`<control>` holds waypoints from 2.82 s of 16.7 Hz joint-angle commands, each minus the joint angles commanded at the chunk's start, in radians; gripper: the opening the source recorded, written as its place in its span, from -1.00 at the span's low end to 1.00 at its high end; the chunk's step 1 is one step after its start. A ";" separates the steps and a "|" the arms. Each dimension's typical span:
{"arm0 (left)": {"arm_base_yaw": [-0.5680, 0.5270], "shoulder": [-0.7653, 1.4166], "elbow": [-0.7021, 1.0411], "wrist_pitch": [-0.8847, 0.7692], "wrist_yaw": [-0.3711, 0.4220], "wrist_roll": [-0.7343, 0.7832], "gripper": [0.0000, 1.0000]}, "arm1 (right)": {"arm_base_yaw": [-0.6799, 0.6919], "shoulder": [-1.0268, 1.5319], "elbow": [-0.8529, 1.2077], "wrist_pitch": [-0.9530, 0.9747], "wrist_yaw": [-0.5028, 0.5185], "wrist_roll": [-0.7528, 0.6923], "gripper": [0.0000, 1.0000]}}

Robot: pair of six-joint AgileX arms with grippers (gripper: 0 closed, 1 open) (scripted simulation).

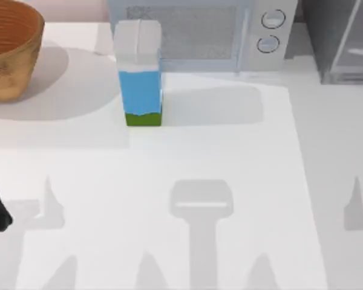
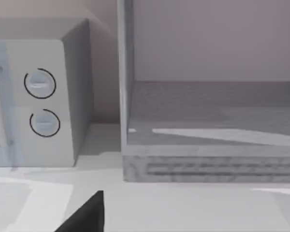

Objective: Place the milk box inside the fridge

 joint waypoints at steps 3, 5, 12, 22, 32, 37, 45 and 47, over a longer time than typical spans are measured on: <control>0.000 0.000 0.000 0.000 0.000 0.000 1.00 | 0.001 0.002 0.002 0.002 0.001 0.000 1.00; 0.000 0.000 0.000 0.000 0.000 0.000 1.00 | 0.025 0.040 0.035 0.037 0.011 0.002 1.00; 0.000 0.000 0.000 0.000 0.000 0.000 1.00 | 0.214 0.453 0.290 0.285 0.109 0.003 1.00; 0.000 0.000 0.000 0.000 0.000 0.000 1.00 | 0.464 1.059 0.670 0.617 0.288 -0.010 1.00; 0.000 0.000 0.000 0.000 0.000 0.000 1.00 | 0.694 1.629 0.985 0.848 0.434 -0.056 1.00; 0.000 0.000 0.000 0.000 0.000 0.000 1.00 | 0.764 1.877 1.146 0.940 0.542 -0.044 1.00; 0.000 0.000 0.000 0.000 0.000 0.000 1.00 | 0.859 2.246 1.382 1.029 0.709 -0.025 1.00; 0.000 0.000 0.000 0.000 0.000 0.000 1.00 | 0.880 2.343 1.443 1.037 0.755 -0.021 1.00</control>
